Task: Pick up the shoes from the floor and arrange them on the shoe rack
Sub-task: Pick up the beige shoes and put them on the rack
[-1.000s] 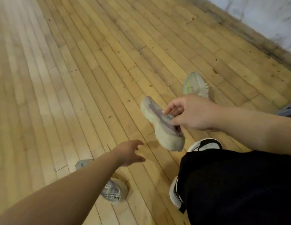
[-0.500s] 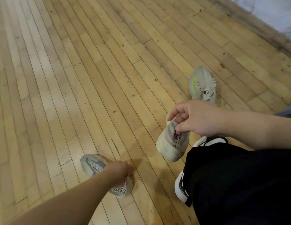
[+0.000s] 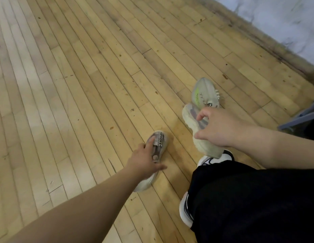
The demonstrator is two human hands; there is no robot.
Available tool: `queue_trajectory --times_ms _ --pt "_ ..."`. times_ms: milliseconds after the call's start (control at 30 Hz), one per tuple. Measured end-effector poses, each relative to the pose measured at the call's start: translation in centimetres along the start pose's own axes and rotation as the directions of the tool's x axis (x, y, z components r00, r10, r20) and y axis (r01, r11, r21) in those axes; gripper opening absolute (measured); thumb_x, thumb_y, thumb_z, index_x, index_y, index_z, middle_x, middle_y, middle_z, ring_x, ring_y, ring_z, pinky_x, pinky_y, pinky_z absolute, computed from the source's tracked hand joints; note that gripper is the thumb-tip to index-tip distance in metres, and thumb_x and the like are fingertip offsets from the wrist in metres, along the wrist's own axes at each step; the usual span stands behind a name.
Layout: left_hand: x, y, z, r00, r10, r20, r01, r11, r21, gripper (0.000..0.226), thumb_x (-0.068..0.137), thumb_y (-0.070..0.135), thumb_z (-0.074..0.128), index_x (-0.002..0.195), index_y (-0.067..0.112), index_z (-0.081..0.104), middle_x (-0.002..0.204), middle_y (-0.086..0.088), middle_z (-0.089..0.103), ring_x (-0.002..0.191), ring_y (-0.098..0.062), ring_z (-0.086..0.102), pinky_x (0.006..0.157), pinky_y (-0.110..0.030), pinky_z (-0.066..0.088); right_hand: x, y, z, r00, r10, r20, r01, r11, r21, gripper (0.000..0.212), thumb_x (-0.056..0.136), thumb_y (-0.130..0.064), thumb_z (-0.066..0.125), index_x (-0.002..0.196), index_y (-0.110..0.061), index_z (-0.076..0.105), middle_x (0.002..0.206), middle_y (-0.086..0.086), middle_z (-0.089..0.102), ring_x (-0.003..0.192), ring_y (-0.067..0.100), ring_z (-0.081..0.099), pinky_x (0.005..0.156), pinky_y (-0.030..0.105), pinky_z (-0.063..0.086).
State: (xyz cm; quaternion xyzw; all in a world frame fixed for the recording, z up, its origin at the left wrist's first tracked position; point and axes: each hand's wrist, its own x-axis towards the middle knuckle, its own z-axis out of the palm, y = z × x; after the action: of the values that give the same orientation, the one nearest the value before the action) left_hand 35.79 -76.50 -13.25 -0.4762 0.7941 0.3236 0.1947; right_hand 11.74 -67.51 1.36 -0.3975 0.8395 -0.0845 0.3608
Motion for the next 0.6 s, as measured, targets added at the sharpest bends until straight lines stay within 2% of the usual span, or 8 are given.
queue_trajectory --times_ms 33,100,167,233,367,433,533,600 --pt "0.0 0.1 1.2 1.0 -0.024 0.013 0.023 0.996 0.086 0.12 0.072 0.065 0.079 0.157 0.048 -0.004 0.15 -0.005 0.033 0.132 -0.03 0.042 0.104 -0.051 0.048 0.0 0.4 -0.1 1.0 -0.002 -0.009 0.002 1.0 -0.018 0.05 0.083 -0.034 0.08 0.127 -0.028 0.057 0.14 -0.003 0.057 0.111 0.019 0.058 0.081 0.03 0.044" --pt "0.3 0.3 2.8 0.998 -0.044 -0.053 0.054 0.98 0.194 0.108 0.082 0.058 0.072 0.156 0.048 -0.007 0.151 -0.008 0.03 0.132 -0.033 0.039 0.102 -0.054 0.048 0.0 1.1 -0.3 0.999 -0.017 -0.038 0.015 0.999 -0.045 0.048 0.083 -0.032 0.08 0.125 -0.028 0.057 0.14 -0.002 0.058 0.101 0.016 0.054 0.076 0.029 0.041" --pt "0.8 0.7 3.1 0.993 -0.042 -0.106 0.062 0.978 0.198 0.099 0.09 0.048 0.066 0.157 0.046 -0.007 0.15 -0.01 0.032 0.13 -0.034 0.04 0.102 -0.054 0.047 0.0 1.7 -0.7 0.996 -0.038 -0.076 0.033 0.997 -0.07 0.045 0.083 -0.029 0.08 0.123 -0.03 0.059 0.136 -0.003 0.06 0.098 0.014 0.05 0.073 0.028 0.039" --pt "1.0 1.2 2.5 0.995 -0.04 -0.093 0.055 0.985 0.163 0.103 0.087 0.047 0.067 0.157 0.045 -0.008 0.148 -0.01 0.034 0.128 -0.034 0.042 0.103 -0.053 0.048 -0.5 2.2 -1.7 0.992 -0.065 -0.113 0.057 0.996 -0.074 0.042 0.082 -0.028 0.08 0.118 -0.033 0.06 0.133 -0.005 0.061 0.098 0.012 0.052 0.069 0.028 0.039" --pt "0.5 5.0 -1.0 0.994 0.03 -0.102 -0.032 0.999 -0.019 0.113 0.073 0.054 0.07 0.157 0.048 -0.006 0.134 -0.007 0.041 0.115 -0.032 0.05 0.097 -0.048 0.051 -3.1 3.2 -5.7 0.971 -0.138 -0.195 0.118 0.987 -0.11 0.035 0.081 -0.027 0.081 0.109 -0.037 0.064 0.118 -0.01 0.063 0.097 0.01 0.053 0.072 0.027 0.038" --pt "-0.2 8.5 -3.6 0.989 0.099 -0.11 -0.116 0.98 -0.159 0.115 0.069 0.055 0.072 0.157 0.048 -0.001 0.129 -0.006 0.043 0.109 -0.03 0.054 0.095 -0.048 0.053 -5.8 3.8 -8.8 0.95 -0.156 -0.271 0.129 0.985 -0.113 0.031 0.081 -0.028 0.081 0.104 -0.039 0.063 0.106 -0.018 0.061 0.091 0.005 0.054 0.067 0.019 0.037" --pt "-1.9 14.5 -8.0 0.953 0.243 -0.181 -0.292 0.896 -0.335 0.121 0.061 0.051 0.079 0.158 0.046 0.006 0.135 -0.003 0.048 0.112 -0.024 0.059 0.098 -0.043 0.053 -11.4 4.8 -13.6 0.888 -0.163 -0.43 0.118 0.985 -0.13 0.028 0.081 -0.029 0.082 0.101 -0.039 0.064 0.095 -0.026 0.053 0.09 0.006 0.053 0.069 0.01 0.034" --pt "-3.9 18.8 -10.8 0.903 0.353 -0.245 -0.425 0.819 -0.385 0.123 0.061 0.05 0.083 0.158 0.046 0.008 0.143 0.004 0.045 0.121 -0.02 0.055 0.103 -0.038 0.047 -15.7 5.4 -16.3 0.826 -0.172 -0.537 0.11 0.983 -0.145 0.028 0.081 -0.026 0.083 0.099 -0.037 0.064 0.095 -0.021 0.055 0.092 0.009 0.052 0.071 0.008 0.033"
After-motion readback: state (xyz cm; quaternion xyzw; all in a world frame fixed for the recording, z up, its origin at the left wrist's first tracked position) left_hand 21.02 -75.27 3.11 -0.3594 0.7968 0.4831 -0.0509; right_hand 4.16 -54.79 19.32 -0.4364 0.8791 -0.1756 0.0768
